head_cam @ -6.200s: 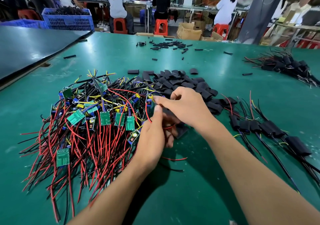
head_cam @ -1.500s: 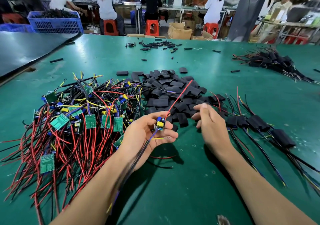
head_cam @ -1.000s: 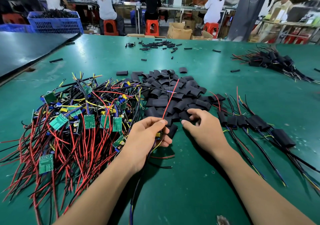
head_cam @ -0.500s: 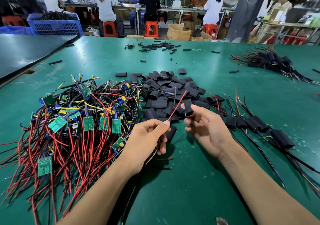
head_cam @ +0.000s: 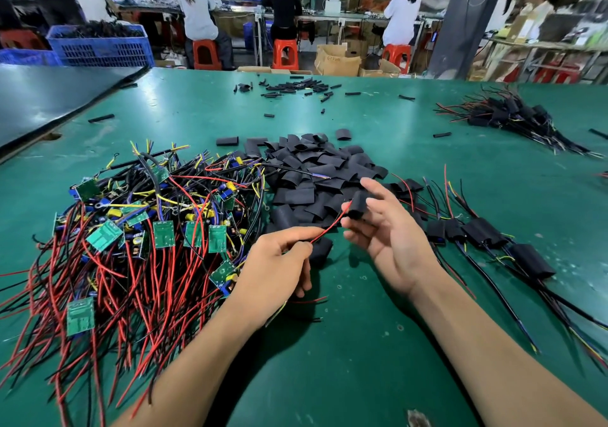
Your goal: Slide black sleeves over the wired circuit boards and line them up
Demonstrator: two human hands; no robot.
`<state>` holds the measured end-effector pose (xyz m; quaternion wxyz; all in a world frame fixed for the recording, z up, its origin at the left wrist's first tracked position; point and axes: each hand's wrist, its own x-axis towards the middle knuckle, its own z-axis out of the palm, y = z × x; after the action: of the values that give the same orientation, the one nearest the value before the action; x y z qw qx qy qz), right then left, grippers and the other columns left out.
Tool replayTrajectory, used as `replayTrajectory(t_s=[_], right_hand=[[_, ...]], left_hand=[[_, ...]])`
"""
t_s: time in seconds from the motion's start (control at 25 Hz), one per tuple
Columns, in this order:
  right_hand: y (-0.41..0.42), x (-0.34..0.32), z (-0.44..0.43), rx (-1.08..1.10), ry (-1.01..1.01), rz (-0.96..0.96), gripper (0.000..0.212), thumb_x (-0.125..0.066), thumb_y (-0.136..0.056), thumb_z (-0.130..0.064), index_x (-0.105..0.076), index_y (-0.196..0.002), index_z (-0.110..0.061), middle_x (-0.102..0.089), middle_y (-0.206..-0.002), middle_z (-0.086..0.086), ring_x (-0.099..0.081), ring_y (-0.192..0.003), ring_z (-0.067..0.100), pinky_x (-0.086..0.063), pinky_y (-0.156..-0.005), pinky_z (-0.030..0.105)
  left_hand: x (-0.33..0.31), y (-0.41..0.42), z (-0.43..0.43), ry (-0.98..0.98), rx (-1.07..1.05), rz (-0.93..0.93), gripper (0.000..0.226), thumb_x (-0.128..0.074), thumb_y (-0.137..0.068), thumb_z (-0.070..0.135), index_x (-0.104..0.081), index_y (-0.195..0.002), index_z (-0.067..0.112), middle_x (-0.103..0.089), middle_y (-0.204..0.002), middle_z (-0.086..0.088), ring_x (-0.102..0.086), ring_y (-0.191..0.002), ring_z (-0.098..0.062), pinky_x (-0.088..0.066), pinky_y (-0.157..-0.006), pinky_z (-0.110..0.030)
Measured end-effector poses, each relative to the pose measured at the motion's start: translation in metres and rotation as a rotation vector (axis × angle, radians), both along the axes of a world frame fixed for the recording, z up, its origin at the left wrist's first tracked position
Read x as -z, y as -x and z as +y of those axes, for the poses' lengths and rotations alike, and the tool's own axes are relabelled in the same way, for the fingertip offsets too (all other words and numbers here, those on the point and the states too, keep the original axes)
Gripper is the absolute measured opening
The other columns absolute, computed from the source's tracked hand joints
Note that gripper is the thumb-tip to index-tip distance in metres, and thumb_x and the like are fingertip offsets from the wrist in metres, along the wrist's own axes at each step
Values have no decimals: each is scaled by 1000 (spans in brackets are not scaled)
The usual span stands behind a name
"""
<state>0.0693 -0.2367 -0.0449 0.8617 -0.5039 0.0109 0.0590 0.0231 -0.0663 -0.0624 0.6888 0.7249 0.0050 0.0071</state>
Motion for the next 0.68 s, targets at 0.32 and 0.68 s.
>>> replayTrajectory(t_s=[0.32, 0.68], right_hand=[[0, 9, 9, -6, 241, 35, 26, -37, -102, -10, -57, -86, -16, -58, -72, 9, -52, -49, 18, -45, -49, 27], [2, 13, 9, -16, 445, -71, 42, -71, -69, -73, -63, -80, -33, -55, -73, -3, -44, -53, 11, -37, -52, 26]], left_hand=[[-3, -2, 1, 103, -34, -4, 39, -42, -95, -5, -72, -92, 20, -58, -64, 3, -47, -39, -16, -32, -37, -21], [-6, -1, 3, 105, -23, -12, 45, -46, -95, -2, -75, -81, 29, -60, -67, 4, -41, -40, -14, -27, -39, -19]])
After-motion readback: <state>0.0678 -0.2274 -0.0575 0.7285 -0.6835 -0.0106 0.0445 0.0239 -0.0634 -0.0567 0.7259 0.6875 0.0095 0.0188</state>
